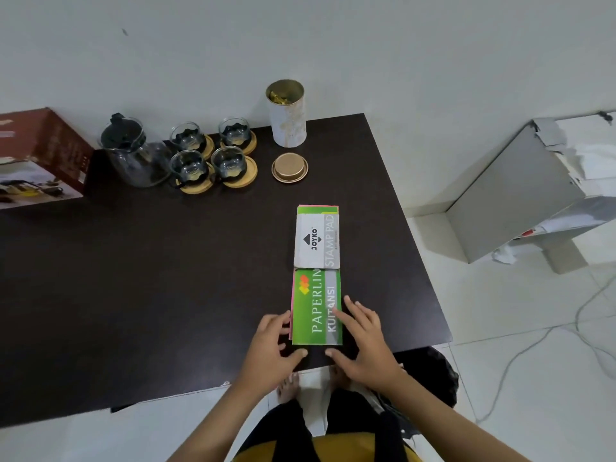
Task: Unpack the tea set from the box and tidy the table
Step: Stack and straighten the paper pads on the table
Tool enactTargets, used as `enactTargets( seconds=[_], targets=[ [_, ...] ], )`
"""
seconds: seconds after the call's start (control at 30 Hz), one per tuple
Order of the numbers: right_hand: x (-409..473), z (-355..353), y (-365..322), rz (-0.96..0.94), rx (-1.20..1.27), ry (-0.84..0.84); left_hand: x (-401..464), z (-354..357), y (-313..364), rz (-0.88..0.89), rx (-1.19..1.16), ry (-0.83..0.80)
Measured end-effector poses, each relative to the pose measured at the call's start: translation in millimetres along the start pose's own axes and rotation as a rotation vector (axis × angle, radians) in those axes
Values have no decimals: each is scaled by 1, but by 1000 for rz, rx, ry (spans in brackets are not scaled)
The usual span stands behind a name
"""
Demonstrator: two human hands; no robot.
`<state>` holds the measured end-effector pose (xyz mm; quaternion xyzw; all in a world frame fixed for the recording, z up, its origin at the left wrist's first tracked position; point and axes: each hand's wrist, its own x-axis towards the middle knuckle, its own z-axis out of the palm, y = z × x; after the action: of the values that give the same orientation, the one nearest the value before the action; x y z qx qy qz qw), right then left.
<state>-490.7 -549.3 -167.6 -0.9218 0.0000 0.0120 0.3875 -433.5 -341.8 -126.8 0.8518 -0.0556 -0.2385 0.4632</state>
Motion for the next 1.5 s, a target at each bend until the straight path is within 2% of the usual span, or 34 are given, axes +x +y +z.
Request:
enactTargets(
  seconds=[0.1, 0.2, 0.4, 0.73, 1.07, 1.5],
  targets=[
    [2, 9, -4, -6, -28, 120, 2, 1, -2, 51, 62, -1],
    [1, 16, -6, -43, -98, 159, 6, 1, -6, 118, 105, 6],
    [2, 21, -3, -103, -209, 160, 7, 4, -16, 233, 152, 15],
    [4, 25, 0, -84, -201, 153, 15, 6, -22, 335, 298, 29],
    [2, 28, 7, -180, -225, 207, 16, 6, -27, 366, 296, 43],
    [4, 24, 1, -89, -139, 173, 16, 6, -22, 326, 215, 43]
  ],
)
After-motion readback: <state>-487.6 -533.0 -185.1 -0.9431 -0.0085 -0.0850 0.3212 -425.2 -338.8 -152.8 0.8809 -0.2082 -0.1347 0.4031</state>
